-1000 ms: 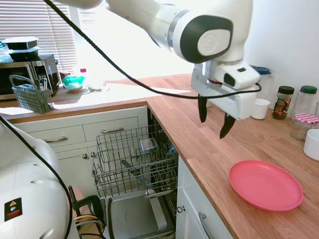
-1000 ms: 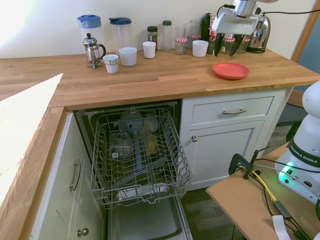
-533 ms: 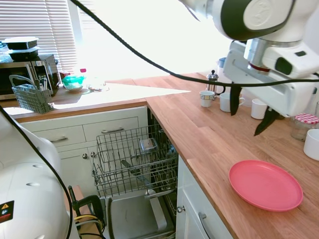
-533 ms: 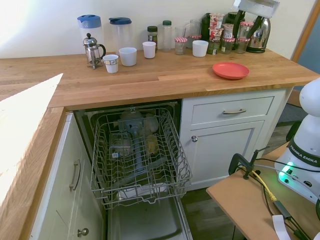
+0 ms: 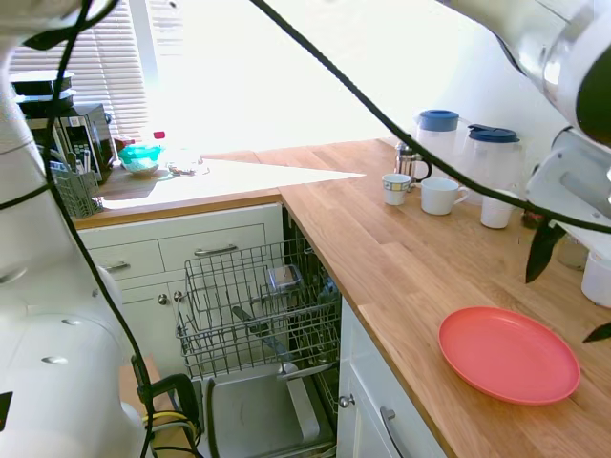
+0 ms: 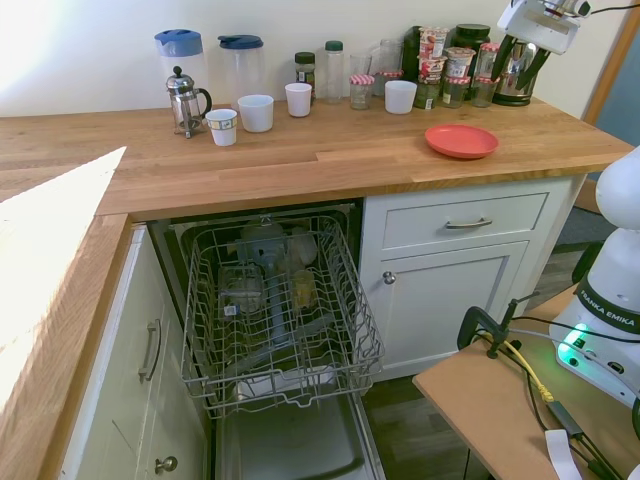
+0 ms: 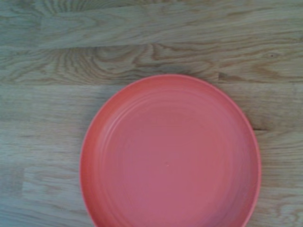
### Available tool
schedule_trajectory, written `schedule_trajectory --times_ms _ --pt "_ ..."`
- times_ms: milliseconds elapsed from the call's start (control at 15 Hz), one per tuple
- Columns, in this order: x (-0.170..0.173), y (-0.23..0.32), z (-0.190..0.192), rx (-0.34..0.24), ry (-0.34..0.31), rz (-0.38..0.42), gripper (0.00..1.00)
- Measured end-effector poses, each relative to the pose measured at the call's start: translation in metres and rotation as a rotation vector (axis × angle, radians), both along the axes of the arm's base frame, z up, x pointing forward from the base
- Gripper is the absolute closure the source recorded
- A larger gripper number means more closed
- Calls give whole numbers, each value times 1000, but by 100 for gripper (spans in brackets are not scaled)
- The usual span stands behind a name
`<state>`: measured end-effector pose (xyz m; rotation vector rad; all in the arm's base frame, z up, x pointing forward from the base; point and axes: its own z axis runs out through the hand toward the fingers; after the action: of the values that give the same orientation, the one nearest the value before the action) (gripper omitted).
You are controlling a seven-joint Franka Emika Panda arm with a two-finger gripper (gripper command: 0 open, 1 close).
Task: Put the plate in the dishwasher
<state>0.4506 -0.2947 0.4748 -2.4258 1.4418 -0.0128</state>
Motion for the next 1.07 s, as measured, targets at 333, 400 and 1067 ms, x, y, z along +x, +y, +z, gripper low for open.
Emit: schedule_trajectory --times_ms 333,400,1067 --pt "21 -29 -54 106 58 53 0" --pt "28 -31 -67 115 76 54 0" --pt "42 -35 -138 222 113 56 100"
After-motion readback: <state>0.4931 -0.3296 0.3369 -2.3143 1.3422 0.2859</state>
